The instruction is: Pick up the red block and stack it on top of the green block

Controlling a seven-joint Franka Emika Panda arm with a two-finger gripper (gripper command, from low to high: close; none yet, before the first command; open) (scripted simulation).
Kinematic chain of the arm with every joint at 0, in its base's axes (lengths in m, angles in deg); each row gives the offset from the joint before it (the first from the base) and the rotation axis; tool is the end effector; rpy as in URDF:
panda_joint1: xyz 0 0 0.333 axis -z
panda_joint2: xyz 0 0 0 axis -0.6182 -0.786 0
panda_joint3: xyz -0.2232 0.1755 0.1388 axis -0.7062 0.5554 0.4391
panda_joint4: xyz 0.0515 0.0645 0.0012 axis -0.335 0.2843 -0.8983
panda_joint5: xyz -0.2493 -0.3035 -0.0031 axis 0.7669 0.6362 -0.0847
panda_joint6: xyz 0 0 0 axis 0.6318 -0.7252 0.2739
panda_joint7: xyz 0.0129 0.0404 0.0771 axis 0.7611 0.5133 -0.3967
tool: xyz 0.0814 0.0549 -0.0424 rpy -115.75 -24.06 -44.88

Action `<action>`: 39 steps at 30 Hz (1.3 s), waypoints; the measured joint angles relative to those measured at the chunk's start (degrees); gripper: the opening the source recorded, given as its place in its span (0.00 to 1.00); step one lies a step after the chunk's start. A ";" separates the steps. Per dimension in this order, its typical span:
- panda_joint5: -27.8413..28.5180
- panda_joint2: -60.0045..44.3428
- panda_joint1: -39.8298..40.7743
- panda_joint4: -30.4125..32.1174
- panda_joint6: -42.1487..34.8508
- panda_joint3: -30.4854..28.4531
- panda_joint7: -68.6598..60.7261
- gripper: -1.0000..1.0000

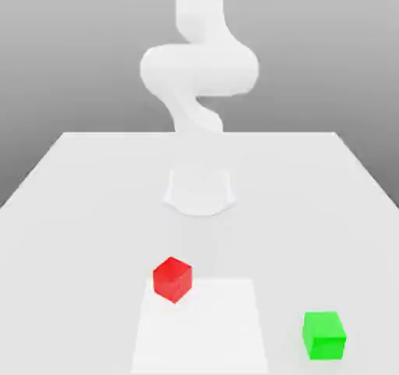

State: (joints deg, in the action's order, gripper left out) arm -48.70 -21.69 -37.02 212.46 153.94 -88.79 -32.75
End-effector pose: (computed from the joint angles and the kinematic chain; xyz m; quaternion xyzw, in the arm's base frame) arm 0.3733 -0.0051 0.6613 -0.8503 0.3899 -0.3235 0.1426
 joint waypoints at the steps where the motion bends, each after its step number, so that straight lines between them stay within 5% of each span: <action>1: -0.14 -1.77 0.57 1.78 1.40 0.16 1.17 0.50; 17: -0.79 -33.83 9.53 30.28 25.96 3.10 22.11 0.50; 23: 2.01 -49.74 9.11 30.51 38.90 1.24 25.89 0.50; 24: 2.29 -51.76 8.71 30.25 40.63 0.79 26.11 0.00; 31: 2.59 -52.24 8.68 30.20 41.10 0.72 26.37 0.00; 39: 0.02 -37.82 8.24 31.84 28.33 1.55 24.07 0.00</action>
State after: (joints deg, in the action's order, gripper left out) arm -48.68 -59.51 -28.78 244.31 182.27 -87.24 -8.68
